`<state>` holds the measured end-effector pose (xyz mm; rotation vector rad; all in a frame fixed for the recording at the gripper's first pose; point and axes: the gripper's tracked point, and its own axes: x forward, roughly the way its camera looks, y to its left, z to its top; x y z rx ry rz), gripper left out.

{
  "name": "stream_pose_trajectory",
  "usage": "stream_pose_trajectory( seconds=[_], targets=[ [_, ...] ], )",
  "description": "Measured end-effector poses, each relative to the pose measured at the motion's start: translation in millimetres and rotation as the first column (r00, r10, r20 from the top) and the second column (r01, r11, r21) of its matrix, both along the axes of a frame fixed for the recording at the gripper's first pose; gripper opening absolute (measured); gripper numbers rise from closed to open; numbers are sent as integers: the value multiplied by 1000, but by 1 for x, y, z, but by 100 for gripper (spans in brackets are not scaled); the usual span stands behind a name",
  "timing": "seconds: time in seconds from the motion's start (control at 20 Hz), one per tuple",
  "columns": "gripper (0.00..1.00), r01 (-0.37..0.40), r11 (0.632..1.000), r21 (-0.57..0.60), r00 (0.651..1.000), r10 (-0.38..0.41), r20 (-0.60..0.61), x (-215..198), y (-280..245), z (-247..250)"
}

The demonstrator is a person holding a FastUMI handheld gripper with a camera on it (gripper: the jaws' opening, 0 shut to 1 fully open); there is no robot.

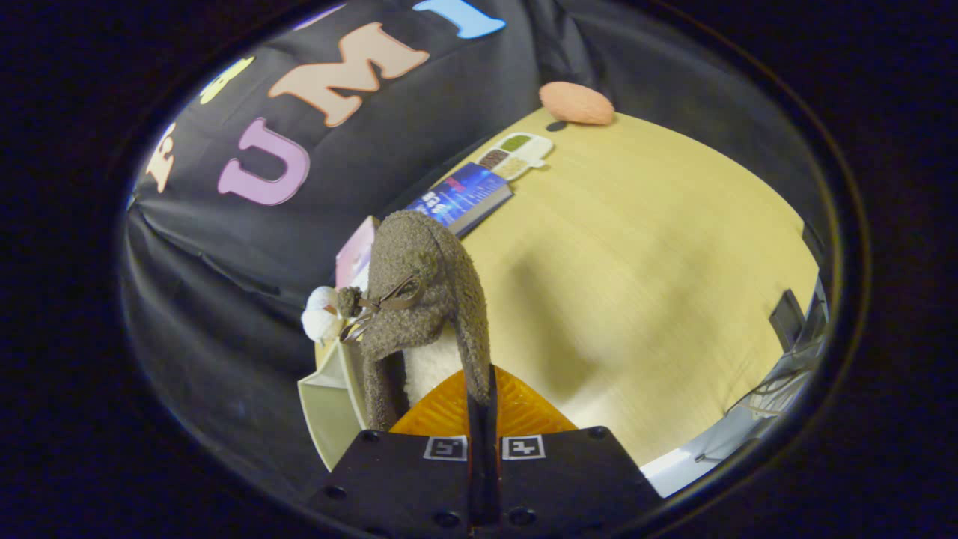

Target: Open the storage box then place both shoes into the box .Put the left shoe in first, then the right shoe, with the right side of both shoes facing outward in a uniform manner.

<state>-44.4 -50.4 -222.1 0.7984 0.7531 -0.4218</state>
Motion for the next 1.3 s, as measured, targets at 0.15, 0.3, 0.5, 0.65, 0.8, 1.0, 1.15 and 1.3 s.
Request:
stream_pose_trajectory(
  seconds=[0.15,0.3,0.5,0.65,0.8,1.0,1.15,1.3],
  targets=[
    [4,-70,998,3,995,70,65,25,33,31],
    [3,-165,986,17,981,163,104,38,76,51],
    [3,-275,961,13,959,273,81,37,125,46],
    [3,-319,948,-3,947,319,28,28,149,23],
    [3,-339,941,-2,941,339,-19,16,164,4],
    [4,-341,940,-19,937,338,-84,0,168,-14],
    [4,-333,942,-40,936,325,-132,-6,165,-26],
    [4,-312,949,-45,941,303,-149,-4,163,-29]
  ],
)
